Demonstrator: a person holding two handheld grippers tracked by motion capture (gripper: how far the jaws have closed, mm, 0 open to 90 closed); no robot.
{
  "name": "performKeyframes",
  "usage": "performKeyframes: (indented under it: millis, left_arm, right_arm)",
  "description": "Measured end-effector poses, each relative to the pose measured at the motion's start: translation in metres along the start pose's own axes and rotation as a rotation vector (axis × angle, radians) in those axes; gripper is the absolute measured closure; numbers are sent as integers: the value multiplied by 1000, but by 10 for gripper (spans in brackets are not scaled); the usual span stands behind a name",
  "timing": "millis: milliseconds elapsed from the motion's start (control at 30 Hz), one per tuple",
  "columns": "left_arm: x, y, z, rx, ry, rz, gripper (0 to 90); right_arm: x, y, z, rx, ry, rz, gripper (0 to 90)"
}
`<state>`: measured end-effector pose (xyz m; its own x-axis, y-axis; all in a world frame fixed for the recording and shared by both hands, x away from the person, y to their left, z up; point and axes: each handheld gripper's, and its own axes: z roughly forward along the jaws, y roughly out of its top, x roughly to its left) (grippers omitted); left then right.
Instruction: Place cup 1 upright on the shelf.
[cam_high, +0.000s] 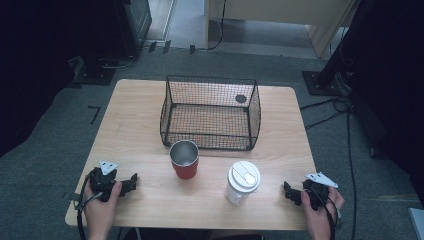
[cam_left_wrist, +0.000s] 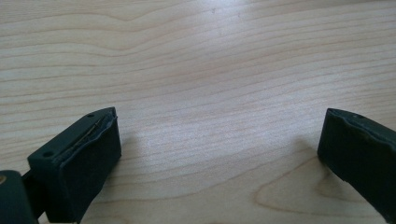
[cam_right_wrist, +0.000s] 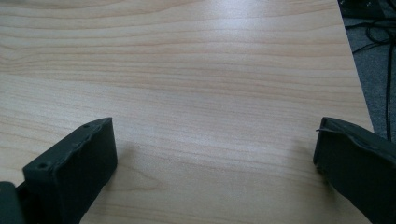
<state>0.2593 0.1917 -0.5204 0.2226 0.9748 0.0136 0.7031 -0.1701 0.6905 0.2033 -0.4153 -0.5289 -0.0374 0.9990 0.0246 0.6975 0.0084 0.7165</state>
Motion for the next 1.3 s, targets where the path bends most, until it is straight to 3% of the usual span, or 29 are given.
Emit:
performKeyframes:
  millis: [400, 567, 600, 733, 767, 833, 1133, 1300]
  left_arm:
    - [-2, -2, -5, 22, 25, -19, 0]
    - [-15, 0, -10, 1, -17, -1, 0]
    - [-21, 2, -12, -8, -46, 1, 0]
    - [-32, 5, -16, -9, -82, 4, 0]
    - [-39, 8, -18, -9, -109, 14, 0]
    - [-43, 9, -19, -8, -113, 21, 0]
    - [-73, 20, -18, -44, -205, 48, 0]
    - [-86, 24, -20, -51, -228, 73, 0]
  right_arm:
    - [0, 0, 0, 0, 0, 0, 0]
    - [0, 0, 0, 0, 0, 0, 0]
    - [0, 0, 0, 0, 0, 0, 0]
    - [0, 1, 1, 0, -3, 4, 0]
    - [0, 1, 1, 1, -6, 6, 0]
    - [0, 1, 1, 1, -7, 6, 0]
    - [0, 2, 2, -1, -10, 8, 0]
    - [0, 2, 2, 0, -10, 8, 0]
